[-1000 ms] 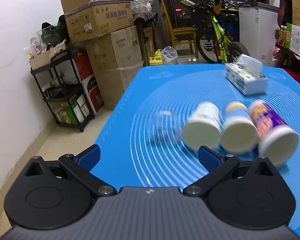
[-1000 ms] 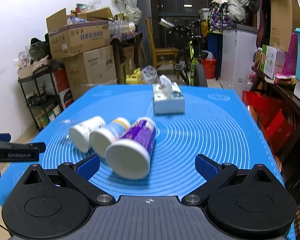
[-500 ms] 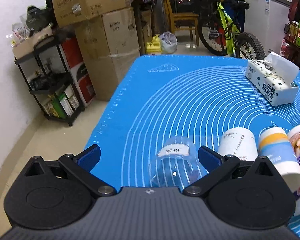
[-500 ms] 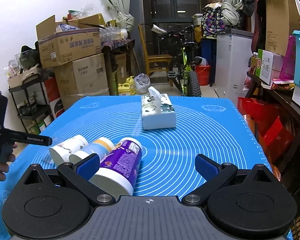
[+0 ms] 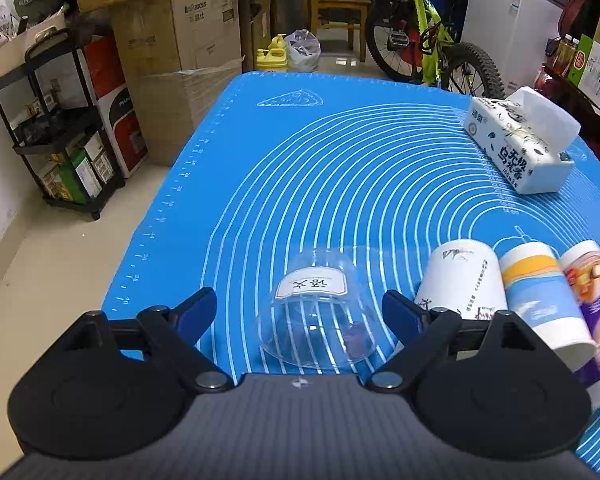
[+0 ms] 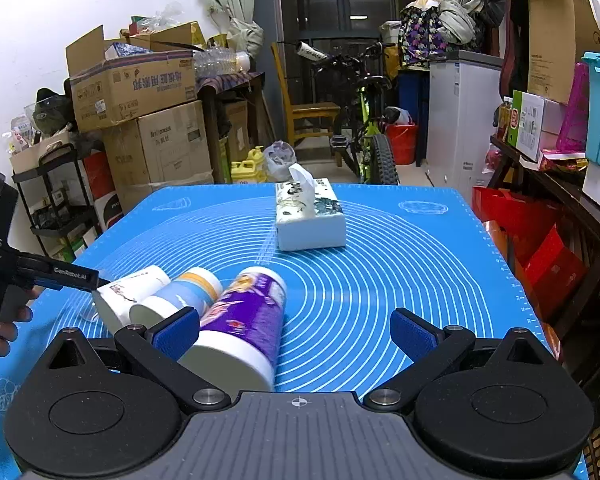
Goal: Flip cup upside down
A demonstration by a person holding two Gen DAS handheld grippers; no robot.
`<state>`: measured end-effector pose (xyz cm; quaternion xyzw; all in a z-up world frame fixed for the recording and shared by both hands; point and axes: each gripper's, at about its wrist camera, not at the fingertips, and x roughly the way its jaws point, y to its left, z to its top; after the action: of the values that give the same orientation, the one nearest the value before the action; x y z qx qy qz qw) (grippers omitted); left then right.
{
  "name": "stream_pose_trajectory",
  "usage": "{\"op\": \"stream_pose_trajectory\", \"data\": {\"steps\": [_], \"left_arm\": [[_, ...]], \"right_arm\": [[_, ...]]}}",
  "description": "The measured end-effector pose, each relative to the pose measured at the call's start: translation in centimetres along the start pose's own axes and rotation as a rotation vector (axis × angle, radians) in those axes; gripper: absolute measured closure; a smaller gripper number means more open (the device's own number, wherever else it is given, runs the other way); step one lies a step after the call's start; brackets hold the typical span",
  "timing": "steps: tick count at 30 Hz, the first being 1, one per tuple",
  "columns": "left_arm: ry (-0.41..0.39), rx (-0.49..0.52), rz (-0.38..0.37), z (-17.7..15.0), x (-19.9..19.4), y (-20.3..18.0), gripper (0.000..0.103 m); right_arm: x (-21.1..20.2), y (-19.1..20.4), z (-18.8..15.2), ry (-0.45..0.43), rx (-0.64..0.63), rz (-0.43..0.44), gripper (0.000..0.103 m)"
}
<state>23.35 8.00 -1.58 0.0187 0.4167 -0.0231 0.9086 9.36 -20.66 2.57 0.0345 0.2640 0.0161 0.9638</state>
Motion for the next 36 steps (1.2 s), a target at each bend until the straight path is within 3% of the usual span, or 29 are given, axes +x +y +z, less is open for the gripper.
{"op": "stream_pose_trajectory", "data": {"steps": [2, 3, 4, 12, 21, 29, 36], "left_arm": [[0.013, -0.036, -0.028, 0.0, 0.3, 0.7, 0.027], [0.023, -0.055, -0.051, 0.0, 0.3, 1.0, 0.037], [0.032, -0.063, -0.068, 0.0, 0.4, 1.2, 0.039], [0.002, -0.031, -0.046, -0.8, -1.3, 0.7, 0.04], [-0.087, -0.019, -0.028, -4.3, -9.2, -0.9, 0.04], [-0.077, 0.018, -0.135, -9.3, -12.1, -7.7, 0.04], [-0.086, 0.005, -0.152, -11.1, -11.0, -12.4, 0.04]], "right_arm": [[-0.1, 0.0, 0.0, 0.0, 0.0, -0.001, 0.002], [0.0, 0.0, 0.0, 0.0, 0.0, -0.002, 0.002], [-0.1, 0.0, 0.0, 0.0, 0.0, -0.003, 0.002], [-0.4, -0.1, -0.3, 0.002, 0.007, -0.009, 0.002], [-1.9, -0.7, -0.6, -0.001, 0.029, -0.003, 0.002], [-3.8, -1.6, -2.6, 0.059, 0.041, -0.005, 0.002], [-5.2, -3.0, -4.3, 0.107, 0.041, -0.015, 0.002]]}}
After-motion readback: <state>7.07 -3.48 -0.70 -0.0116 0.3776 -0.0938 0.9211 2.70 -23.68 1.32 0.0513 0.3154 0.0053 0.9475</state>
